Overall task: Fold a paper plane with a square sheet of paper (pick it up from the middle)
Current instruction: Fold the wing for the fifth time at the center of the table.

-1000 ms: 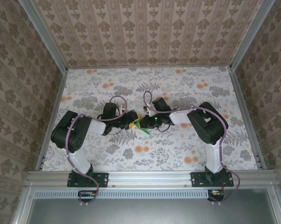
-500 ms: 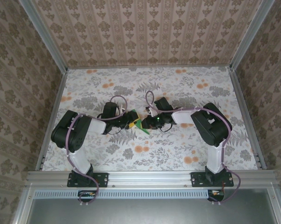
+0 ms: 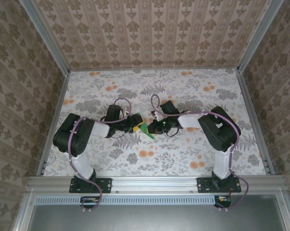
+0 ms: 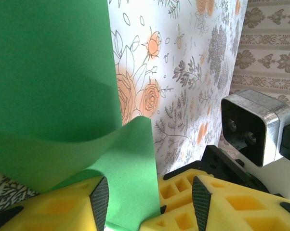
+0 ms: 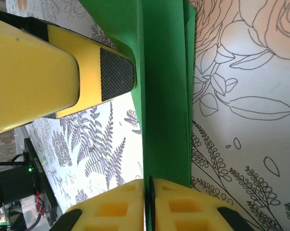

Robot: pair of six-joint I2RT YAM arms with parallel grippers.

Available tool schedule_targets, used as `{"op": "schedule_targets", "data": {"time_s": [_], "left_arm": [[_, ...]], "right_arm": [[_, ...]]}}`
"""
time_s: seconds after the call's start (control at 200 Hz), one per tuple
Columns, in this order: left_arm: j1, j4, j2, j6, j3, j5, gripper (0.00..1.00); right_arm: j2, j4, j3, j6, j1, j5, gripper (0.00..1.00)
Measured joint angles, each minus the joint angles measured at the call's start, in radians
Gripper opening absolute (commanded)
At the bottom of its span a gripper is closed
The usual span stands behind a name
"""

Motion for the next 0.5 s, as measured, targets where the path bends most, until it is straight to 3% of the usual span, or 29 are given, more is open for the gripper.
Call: {"op": "schedule_targets", "data": {"time_s": [0.5], "left_arm": [[-0.001,-0.015,0.005,0.011,0.016,0.009,0.53]], "right_arm": [[0.026,-0.003,0.0,-0.003,-0.001,-0.001,0.12]]}}
